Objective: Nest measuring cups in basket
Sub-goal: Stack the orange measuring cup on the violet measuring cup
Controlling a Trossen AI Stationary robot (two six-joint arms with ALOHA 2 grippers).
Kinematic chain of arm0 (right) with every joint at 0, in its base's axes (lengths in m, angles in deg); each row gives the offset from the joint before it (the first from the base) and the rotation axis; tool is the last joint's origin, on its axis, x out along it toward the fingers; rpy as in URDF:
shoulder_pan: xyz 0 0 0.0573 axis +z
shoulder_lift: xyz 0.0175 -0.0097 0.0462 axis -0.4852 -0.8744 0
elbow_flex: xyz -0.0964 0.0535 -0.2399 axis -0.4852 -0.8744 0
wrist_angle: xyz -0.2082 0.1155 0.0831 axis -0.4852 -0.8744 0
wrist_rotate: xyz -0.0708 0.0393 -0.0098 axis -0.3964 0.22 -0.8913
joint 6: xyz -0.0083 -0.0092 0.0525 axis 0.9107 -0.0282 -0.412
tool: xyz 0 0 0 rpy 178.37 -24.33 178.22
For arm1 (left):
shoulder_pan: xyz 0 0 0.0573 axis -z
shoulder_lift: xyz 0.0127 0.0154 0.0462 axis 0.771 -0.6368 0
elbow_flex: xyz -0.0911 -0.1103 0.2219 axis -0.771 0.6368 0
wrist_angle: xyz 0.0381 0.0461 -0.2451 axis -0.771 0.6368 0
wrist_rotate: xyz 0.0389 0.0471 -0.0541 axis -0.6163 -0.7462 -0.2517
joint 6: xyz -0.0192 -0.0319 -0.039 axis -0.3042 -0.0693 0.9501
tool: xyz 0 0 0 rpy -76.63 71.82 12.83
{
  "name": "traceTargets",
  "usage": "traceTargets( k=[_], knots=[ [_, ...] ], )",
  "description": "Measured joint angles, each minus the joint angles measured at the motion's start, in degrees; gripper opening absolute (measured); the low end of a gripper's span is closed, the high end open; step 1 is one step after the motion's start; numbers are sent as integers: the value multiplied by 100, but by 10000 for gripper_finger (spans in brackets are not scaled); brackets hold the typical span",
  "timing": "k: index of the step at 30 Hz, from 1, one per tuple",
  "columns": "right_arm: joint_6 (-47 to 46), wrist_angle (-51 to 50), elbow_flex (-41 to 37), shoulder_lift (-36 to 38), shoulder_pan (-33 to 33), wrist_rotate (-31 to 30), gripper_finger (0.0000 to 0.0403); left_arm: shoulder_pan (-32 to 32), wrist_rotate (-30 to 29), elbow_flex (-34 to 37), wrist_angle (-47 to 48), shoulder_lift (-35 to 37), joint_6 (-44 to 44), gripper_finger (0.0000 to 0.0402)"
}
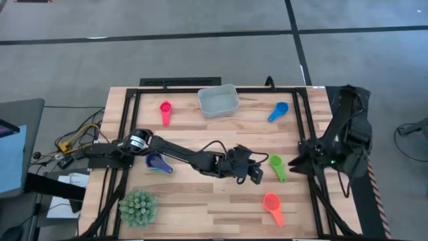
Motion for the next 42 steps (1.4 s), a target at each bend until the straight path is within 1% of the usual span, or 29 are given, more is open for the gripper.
traceTargets(
  k=[4,8,12,19,20,23,26,30,32,42],
  knots=[
    [99,171,0,-165,8,-15,175,43,174,8,-254,-197,165,118],
    [140,143,0,-271,8,-13,171,78,275,7,-155,-271,559,118],
    [293,45,0,-269,6,-15,173,79,382,12,-91,-385,702,116],
    [267,-118,0,-183,-1,-38,178,74,560,-79,-624,-664,916,106],
    [267,-113,0,-177,-1,-41,177,74,580,-111,-557,-681,935,105],
    [265,-143,0,-172,-1,-50,173,74,593,-414,-601,-826,882,103],
    [237,-164,0,-169,-1,-51,171,74,636,-647,-289,-840,670,102],
    [128,-210,0,-145,-1,-50,173,54,489,-813,50,-837,426,102],
    [114,-201,0,-136,-1,-51,175,40,521,-956,71,-843,366,102],
    [-44,-196,0,-140,-1,-50,173,28,439,-970,-50,-835,296,102]
  ],
)
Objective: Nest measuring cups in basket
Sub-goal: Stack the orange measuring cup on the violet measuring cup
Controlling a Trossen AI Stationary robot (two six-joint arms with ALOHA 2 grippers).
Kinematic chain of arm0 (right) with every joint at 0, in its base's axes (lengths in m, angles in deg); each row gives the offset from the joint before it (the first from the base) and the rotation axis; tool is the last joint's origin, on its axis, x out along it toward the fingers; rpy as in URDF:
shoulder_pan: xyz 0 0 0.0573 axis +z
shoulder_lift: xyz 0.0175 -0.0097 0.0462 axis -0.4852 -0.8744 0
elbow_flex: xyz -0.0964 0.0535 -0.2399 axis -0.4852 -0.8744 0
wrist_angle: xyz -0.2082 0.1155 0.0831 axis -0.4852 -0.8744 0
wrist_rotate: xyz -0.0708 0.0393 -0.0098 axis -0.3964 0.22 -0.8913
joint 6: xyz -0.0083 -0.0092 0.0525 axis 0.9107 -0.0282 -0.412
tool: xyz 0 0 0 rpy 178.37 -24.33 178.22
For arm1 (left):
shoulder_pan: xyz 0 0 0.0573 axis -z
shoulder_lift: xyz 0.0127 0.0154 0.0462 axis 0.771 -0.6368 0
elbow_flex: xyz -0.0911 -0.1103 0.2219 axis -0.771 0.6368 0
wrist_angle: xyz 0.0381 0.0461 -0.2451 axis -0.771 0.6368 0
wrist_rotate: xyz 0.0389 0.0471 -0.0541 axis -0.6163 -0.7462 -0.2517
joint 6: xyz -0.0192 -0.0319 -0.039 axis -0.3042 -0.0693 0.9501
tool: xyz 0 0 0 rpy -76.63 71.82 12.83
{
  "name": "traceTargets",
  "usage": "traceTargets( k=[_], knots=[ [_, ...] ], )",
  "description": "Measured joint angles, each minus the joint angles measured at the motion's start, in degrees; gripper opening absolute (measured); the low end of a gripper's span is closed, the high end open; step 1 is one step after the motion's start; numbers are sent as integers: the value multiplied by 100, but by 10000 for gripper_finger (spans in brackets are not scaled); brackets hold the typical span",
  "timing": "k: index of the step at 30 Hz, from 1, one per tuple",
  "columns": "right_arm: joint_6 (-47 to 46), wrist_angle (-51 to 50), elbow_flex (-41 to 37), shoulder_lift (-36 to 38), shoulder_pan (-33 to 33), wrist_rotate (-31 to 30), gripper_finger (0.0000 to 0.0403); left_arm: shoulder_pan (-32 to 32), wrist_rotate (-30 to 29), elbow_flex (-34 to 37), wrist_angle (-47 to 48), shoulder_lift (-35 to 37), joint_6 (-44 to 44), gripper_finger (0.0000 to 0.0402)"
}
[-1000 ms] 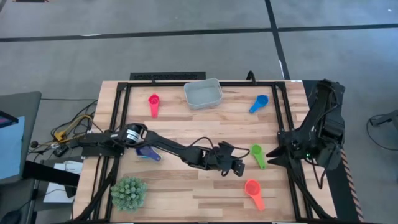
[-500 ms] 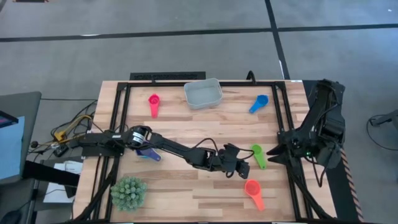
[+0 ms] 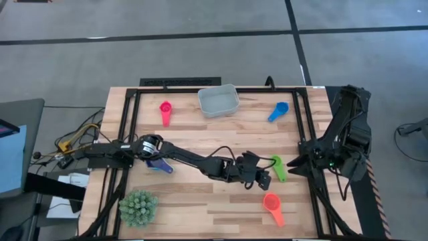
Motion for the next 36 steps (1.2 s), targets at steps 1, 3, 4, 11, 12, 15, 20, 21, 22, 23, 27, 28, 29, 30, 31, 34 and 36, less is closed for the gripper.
traceTargets(
  k=[1,3,4,11,12,15,20,21,22,23,27,28,29,30,31,34,36],
  knots=[
    [-9,1,0,0,0,2,171,0,0,0,18,0,-1,102],
    [-12,19,0,0,0,1,169,2,0,0,-5,0,0,102],
    [-12,18,0,0,0,0,169,0,2,0,-75,0,0,102],
    [-82,18,0,0,0,2,173,-2,197,-181,-157,0,-143,102],
    [-120,18,0,0,0,2,173,-2,199,-295,-40,0,-267,102],
    [-150,50,0,0,0,2,170,0,184,-762,567,0,-651,102],
    [-296,48,0,0,0,4,166,-23,124,-1417,1619,2,-1211,102],
    [-299,50,0,0,0,4,166,-30,127,-1539,1812,2,-1297,102],
    [-301,52,0,1,0,4,166,-35,124,-1661,1995,2,-1357,102],
    [-303,55,0,6,1,4,167,-41,122,-1782,2128,2,-1406,102],
    [-312,67,0,92,0,4,168,-55,103,-2045,2570,15,-1583,102],
    [-312,69,0,119,0,4,168,-57,105,-2022,2520,15,-1586,102],
    [-312,79,0,150,1,6,167,-57,107,-2025,2536,15,-1570,102],
    [-309,81,0,185,0,5,166,-55,121,-2031,2595,15,-1554,102],
    [-294,80,0,219,1,4,165,-50,177,-2029,2531,15,-1546,102],
    [-253,83,0,316,0,-3,162,-26,292,-2033,2296,-43,-1330,102],
    [-248,83,0,377,0,-7,162,2,260,-2014,2375,-85,-1286,102]
  ],
)
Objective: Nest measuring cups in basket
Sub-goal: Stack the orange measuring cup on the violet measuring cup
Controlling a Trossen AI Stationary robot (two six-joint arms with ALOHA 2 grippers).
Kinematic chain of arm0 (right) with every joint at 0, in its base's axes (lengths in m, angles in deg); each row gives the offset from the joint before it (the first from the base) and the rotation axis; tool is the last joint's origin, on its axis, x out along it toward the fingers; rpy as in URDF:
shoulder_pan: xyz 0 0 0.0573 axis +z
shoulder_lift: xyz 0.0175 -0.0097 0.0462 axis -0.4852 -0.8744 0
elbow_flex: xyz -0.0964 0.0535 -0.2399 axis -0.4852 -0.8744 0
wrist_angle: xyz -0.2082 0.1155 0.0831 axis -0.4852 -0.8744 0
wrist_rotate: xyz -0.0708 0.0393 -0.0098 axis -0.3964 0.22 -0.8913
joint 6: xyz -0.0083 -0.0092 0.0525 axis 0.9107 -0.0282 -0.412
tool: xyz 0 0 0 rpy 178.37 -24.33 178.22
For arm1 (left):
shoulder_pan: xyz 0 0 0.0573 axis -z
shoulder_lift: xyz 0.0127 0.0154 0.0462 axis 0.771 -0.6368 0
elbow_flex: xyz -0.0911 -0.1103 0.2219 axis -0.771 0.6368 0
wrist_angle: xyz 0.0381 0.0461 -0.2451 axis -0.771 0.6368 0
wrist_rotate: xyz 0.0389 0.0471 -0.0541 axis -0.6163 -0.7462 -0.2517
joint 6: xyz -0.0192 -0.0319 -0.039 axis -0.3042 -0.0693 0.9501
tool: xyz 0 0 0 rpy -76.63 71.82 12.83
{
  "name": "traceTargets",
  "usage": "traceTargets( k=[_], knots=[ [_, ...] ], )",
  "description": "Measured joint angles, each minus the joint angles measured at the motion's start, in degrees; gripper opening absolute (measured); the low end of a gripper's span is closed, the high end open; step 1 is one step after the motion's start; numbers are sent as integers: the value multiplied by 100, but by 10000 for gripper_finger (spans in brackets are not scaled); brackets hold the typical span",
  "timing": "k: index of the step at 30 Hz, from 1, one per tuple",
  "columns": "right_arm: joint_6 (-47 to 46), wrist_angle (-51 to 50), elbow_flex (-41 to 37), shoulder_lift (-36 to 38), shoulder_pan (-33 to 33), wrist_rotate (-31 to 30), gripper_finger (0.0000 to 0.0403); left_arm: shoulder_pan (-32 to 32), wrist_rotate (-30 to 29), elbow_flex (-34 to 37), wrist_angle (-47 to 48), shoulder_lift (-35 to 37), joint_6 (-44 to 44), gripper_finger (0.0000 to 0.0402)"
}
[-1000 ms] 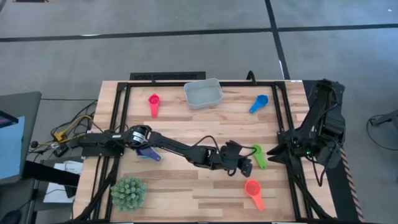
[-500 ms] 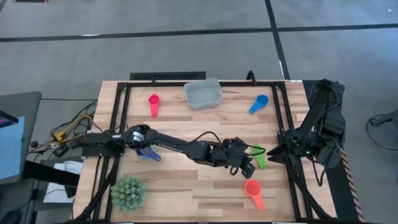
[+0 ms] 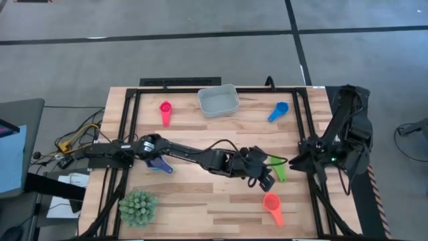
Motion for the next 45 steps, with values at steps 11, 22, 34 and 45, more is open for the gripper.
traceTargets(
  k=[11,22,34,45],
  knots=[
    [36,2,0,30,-238,79,163,47,-83,6,-1204,-882,-43,102],
    [-326,-98,0,-117,-221,309,164,230,177,6,-1329,-1253,-510,102],
    [-413,-87,0,-133,-221,311,164,466,231,-1,-1037,-1504,-249,102],
    [-467,-88,0,-133,-221,317,164,492,275,-1,-1018,-1502,15,102]
  ],
)
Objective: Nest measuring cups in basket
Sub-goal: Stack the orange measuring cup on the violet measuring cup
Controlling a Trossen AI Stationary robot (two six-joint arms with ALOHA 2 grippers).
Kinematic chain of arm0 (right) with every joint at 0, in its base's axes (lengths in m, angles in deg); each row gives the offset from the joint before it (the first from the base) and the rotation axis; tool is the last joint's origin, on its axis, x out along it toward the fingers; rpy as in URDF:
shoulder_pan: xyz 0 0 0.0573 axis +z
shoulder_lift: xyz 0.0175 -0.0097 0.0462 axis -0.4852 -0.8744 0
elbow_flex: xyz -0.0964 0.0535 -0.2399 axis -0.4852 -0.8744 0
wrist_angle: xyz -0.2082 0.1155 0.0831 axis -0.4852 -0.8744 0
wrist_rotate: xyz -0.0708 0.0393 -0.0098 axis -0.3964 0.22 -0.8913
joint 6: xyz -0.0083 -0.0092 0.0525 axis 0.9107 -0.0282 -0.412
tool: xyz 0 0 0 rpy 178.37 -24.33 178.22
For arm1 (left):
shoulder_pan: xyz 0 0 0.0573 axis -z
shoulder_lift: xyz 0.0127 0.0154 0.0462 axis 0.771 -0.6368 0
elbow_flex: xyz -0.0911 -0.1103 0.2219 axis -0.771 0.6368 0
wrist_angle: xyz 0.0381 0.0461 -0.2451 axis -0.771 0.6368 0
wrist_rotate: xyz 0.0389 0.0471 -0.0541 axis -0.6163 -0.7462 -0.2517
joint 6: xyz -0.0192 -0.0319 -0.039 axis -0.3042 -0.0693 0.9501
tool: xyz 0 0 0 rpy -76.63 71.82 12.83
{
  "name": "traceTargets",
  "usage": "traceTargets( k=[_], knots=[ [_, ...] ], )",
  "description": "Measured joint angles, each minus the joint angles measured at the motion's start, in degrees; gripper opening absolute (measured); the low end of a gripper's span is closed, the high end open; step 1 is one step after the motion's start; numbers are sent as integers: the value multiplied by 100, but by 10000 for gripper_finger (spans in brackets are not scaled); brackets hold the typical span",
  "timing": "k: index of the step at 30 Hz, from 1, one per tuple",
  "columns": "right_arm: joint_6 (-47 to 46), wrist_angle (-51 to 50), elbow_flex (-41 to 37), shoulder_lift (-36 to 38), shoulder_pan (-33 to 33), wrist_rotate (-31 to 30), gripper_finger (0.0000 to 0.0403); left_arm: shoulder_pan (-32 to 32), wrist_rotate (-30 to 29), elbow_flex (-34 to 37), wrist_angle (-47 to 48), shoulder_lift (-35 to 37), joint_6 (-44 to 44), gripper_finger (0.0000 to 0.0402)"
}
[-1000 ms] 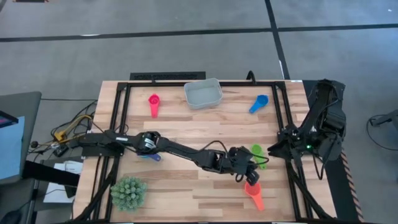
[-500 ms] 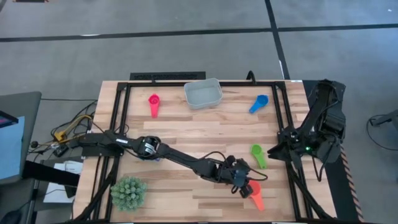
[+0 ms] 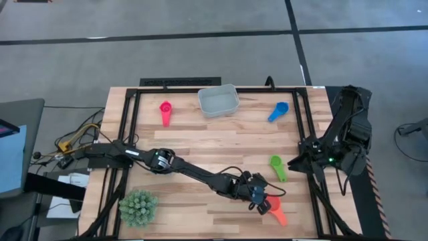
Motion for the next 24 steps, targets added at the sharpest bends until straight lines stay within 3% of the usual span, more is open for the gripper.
traceTargets(
  k=[11,16,24],
  knots=[
    [2,-2,0,0,0,142,163,84,171,0,134,0,491,106],
    [13,-4,0,0,0,155,168,177,-89,0,343,0,558,131],
    [14,-6,0,0,0,157,171,115,40,0,312,0,673,178]
  ],
)
